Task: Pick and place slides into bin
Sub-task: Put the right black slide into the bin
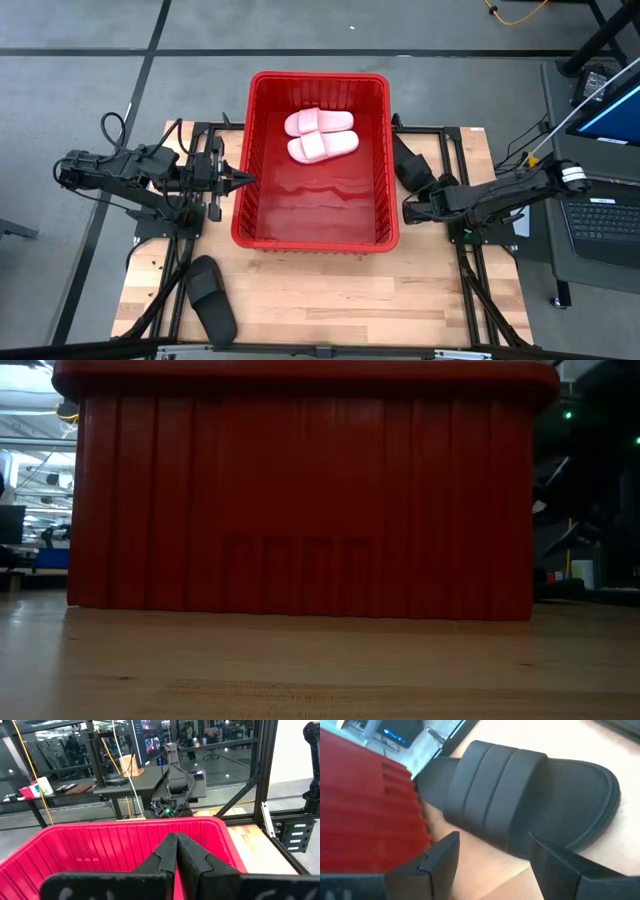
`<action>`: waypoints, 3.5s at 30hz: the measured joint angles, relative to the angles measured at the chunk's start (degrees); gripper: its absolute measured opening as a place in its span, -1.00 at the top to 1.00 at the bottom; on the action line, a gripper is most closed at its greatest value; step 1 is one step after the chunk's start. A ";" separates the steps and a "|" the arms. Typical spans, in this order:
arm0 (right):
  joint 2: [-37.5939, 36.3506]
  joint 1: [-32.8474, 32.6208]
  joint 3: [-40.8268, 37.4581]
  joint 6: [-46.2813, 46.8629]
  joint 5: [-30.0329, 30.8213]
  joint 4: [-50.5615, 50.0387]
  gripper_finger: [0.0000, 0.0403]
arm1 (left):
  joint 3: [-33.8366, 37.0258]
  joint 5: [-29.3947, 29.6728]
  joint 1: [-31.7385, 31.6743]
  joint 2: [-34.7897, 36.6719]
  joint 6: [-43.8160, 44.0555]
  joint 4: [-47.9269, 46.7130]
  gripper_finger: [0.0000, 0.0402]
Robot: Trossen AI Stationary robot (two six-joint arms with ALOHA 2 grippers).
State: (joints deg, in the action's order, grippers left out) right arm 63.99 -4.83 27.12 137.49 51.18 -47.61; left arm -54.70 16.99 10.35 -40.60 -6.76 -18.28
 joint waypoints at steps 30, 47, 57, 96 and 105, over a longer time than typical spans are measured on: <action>0.00 7.98 -7.18 -2.85 -1.09 15.33 -0.14 | 0.00 0.13 0.00 0.02 0.13 0.50 0.96; 0.02 11.88 -13.23 -7.54 5.73 30.27 -0.14 | 0.00 0.24 0.00 0.01 0.03 0.49 0.96; 0.02 13.51 -13.19 -13.23 5.16 34.70 -0.13 | 0.02 0.22 0.00 0.01 0.06 0.48 0.99; 0.04 8.13 -13.10 -25.84 17.56 46.36 0.92 | 0.07 0.13 0.00 0.02 -0.03 0.00 0.98; -0.04 5.59 -8.32 -32.75 28.60 46.55 0.92 | 0.07 0.13 0.00 0.01 -1.52 0.02 0.99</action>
State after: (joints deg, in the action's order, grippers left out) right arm 63.95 0.76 18.81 104.74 79.78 -1.06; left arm -54.63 17.12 10.35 -40.59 -8.27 -18.26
